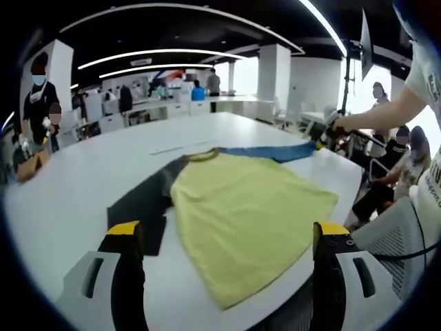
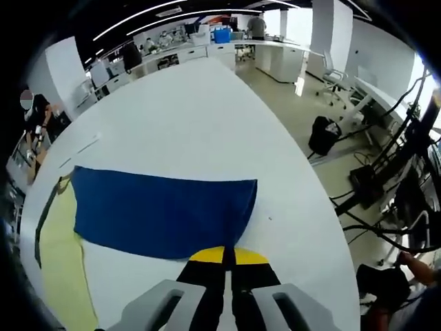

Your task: Fold the garment on the visible template until the final outline fits inside the template.

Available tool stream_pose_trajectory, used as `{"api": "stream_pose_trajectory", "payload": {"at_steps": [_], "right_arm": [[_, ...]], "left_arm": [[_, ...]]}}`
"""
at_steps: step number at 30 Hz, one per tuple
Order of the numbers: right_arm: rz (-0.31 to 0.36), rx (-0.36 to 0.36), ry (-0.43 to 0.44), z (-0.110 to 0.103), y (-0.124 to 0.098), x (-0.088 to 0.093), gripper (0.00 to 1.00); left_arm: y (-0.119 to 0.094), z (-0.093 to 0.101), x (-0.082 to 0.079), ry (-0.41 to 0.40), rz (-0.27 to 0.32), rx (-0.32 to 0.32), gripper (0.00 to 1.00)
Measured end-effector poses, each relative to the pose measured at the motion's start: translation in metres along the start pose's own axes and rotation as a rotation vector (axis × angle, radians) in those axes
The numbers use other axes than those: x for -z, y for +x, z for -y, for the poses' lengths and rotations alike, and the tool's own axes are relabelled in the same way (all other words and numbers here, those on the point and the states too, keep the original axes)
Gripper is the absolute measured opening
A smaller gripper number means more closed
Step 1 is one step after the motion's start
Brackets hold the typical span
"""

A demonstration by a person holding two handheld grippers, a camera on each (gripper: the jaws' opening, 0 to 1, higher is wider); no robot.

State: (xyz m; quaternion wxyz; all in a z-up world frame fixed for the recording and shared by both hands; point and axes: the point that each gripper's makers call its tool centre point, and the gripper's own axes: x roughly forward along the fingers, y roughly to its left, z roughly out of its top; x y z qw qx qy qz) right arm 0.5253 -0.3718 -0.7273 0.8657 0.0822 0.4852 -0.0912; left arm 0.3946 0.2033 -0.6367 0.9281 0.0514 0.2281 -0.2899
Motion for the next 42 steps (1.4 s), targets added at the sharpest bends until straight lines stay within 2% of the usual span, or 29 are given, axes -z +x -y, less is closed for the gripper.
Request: {"api": "stream_pose_trajectory", "payload": {"at_steps": [8,13,22,36,42], "right_arm": [[0.024,-0.034,-0.019,-0.025,-0.006,-0.012,0.0],[0.055,-0.085,-0.047,-0.053,-0.013,-0.026,0.0],[0.084,-0.135,-0.11,-0.088,-0.017,-0.042,0.0],[0.102,-0.218,-0.179,-0.138,-0.021,-0.051,0.0],[0.105,-0.251,-0.205,-0.159,-0.021,-0.054,0.0]], "left_arm": [[-0.003,-0.001,0.003,0.003,-0.008,0.001,0.99],[-0.005,-0.002,0.003,-0.006,0.0,-0.004,0.99],[-0.006,-0.001,0.004,-0.008,0.005,-0.002,0.99],[-0.005,-0.001,0.007,-0.001,-0.002,0.0,0.99],[-0.002,0.001,0.003,0.003,0.005,0.006,0.99]]}}
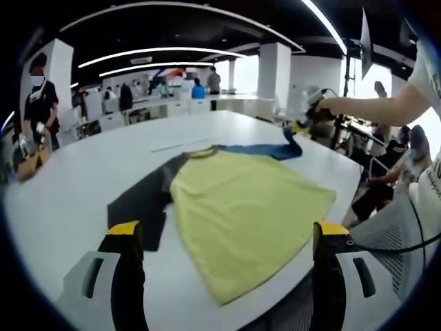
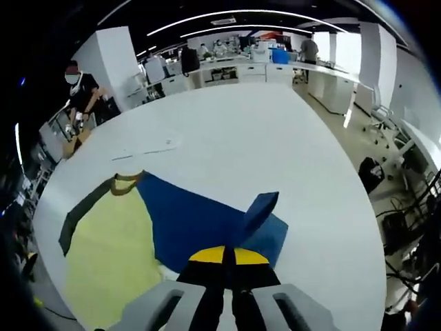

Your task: Fold the garment on the visible template until the final outline fits inside the template.

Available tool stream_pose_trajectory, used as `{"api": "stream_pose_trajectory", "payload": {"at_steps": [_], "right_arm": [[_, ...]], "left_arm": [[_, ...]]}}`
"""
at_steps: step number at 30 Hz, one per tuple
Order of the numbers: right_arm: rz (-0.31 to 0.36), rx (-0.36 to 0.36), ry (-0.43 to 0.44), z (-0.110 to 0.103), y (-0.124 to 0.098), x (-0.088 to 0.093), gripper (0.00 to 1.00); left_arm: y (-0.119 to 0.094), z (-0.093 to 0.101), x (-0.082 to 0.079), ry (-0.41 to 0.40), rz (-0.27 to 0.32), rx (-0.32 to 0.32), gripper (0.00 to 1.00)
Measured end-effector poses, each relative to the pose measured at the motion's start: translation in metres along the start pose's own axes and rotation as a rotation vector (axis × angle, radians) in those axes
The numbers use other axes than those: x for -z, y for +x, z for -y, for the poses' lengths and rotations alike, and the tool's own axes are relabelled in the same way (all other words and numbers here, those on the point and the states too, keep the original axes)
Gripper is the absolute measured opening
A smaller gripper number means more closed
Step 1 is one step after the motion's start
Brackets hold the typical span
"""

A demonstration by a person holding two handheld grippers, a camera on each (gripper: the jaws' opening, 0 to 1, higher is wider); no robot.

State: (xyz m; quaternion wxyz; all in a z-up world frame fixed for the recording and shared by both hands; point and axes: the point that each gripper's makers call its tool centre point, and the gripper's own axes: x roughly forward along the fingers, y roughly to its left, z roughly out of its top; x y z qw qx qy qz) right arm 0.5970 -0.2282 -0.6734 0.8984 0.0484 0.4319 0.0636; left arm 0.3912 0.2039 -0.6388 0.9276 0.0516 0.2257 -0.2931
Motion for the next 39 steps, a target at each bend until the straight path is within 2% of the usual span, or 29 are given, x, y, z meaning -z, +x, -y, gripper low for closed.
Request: {"api": "stream_pose_trajectory", "payload": {"at_steps": [6,22,35,39], "right_arm": [[0.001,-0.021,-0.033,-0.021,0.003,-0.003,0.0],[0.0,-0.069,-0.09,-0.059,0.01,-0.007,0.0],[0.001,-0.104,-0.12,-0.086,0.017,-0.016,0.0],[0.005,-0.122,-0.134,-0.1,0.018,-0.02,0.0]], "left_arm": [[0.003,0.002,0.001,0.007,-0.003,0.011,0.99],[0.004,0.003,0.004,0.01,-0.013,0.017,0.99],[0.005,0.004,0.005,0.02,-0.023,0.032,0.99],[0.006,0.004,0.004,0.022,-0.023,0.036,0.99]]}}
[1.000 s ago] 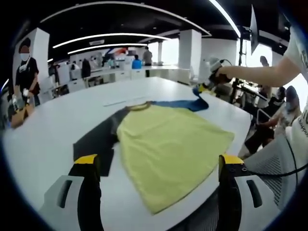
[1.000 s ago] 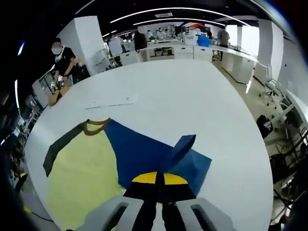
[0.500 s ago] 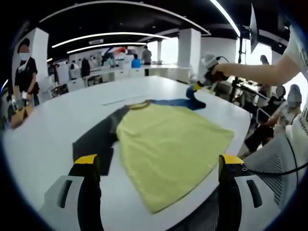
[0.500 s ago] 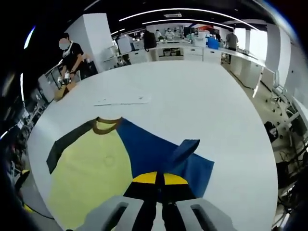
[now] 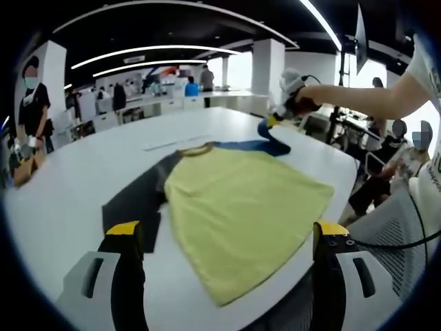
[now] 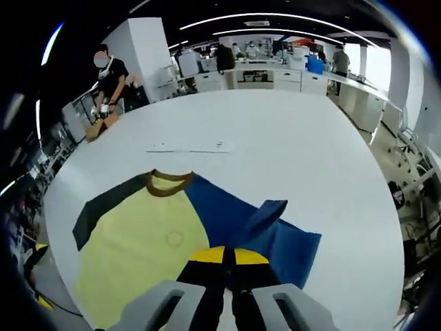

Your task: Fold the garment on the visible template until the final outline fits inside the template.

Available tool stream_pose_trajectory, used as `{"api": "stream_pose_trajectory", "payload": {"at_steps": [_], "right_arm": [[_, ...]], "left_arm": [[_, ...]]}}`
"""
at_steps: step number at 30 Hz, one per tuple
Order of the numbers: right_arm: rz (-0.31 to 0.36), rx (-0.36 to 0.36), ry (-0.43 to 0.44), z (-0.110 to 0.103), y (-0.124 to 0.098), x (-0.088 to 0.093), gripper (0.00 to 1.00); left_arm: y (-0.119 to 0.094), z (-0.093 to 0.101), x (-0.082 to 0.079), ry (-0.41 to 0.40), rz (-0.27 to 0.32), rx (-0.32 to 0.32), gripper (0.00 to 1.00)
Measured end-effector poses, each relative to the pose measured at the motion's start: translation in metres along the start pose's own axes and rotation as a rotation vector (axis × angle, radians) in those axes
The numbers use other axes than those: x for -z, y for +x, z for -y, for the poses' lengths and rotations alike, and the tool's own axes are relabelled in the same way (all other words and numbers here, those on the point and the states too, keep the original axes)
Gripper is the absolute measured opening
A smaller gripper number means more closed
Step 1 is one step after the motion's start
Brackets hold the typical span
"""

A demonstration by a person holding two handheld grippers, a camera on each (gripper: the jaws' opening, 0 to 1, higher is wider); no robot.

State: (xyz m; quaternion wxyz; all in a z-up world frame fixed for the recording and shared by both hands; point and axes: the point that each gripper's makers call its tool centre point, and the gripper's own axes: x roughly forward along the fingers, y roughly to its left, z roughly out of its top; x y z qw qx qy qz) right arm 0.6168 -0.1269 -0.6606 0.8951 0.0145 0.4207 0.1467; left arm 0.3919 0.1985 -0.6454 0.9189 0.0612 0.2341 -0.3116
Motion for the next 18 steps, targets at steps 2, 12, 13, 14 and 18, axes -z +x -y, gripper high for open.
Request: {"api": "stream_pose_trajectory", "payload": {"at_steps": [2,12,13,14,18], "right_arm": [[0.005,-0.007,-0.006,-0.005,0.002,-0.004,0.0],[0.016,-0.047,-0.031,-0.037,0.012,-0.017,0.0],[0.016,-0.05,-0.034,-0.041,0.014,-0.018,0.0],[0.017,-0.051,-0.036,-0.043,0.014,-0.019,0.0],[0.016,-0.067,-0.051,-0.056,0.018,-0.022,0.0]], "left_arm": [[0.0,0.001,0.0,0.0,0.002,0.004,0.99],[-0.002,-0.001,0.004,-0.009,-0.006,-0.003,0.99],[-0.002,0.0,0.005,-0.007,-0.005,-0.002,0.99],[-0.003,0.0,0.005,-0.007,-0.007,-0.002,0.99],[-0.003,0.001,0.006,-0.001,-0.013,0.0,0.99]]}}
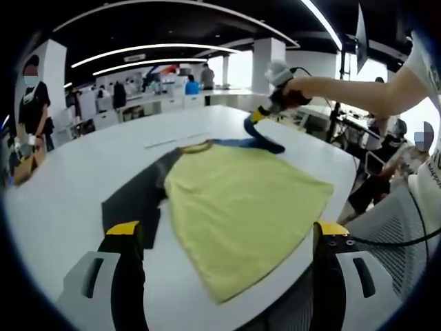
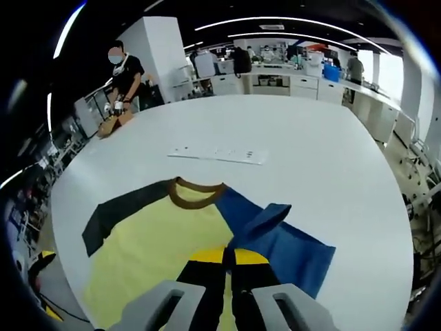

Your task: Fold the garment on the visible template until the final outline fits inside the template.

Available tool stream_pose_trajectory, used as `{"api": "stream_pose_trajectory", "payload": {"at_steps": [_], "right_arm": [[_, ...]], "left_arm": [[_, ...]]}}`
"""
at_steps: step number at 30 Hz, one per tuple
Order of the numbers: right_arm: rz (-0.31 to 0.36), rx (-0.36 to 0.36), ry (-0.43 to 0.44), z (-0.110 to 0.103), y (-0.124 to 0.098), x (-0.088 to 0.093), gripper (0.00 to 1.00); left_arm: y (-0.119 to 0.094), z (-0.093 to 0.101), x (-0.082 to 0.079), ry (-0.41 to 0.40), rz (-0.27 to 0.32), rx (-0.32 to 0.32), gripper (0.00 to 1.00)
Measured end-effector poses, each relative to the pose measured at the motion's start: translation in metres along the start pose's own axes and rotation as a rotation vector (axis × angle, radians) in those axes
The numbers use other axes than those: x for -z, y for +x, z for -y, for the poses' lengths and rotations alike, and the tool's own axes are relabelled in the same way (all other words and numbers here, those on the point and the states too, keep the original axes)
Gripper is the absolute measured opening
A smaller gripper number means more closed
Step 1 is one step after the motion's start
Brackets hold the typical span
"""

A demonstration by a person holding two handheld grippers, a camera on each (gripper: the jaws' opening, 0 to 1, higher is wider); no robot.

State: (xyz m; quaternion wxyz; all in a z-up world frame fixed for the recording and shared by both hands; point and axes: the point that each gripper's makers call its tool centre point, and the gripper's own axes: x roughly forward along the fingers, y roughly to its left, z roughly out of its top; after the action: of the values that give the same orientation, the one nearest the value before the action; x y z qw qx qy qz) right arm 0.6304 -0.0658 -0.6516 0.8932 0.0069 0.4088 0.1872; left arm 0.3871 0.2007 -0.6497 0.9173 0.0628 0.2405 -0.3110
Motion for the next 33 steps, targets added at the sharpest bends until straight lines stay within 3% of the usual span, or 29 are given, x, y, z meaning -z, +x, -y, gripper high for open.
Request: {"api": "stream_pose_trajectory", "payload": {"at_steps": [17,33], "right_arm": [[0.008,-0.077,-0.035,-0.052,0.021,-0.02,0.0],[-0.014,-0.114,-0.084,-0.083,0.036,-0.028,0.0]], "left_arm": [[-0.002,-0.001,0.002,-0.004,-0.004,-0.008,0.99],[-0.004,-0.003,0.006,-0.01,-0.009,-0.016,0.99]]}}
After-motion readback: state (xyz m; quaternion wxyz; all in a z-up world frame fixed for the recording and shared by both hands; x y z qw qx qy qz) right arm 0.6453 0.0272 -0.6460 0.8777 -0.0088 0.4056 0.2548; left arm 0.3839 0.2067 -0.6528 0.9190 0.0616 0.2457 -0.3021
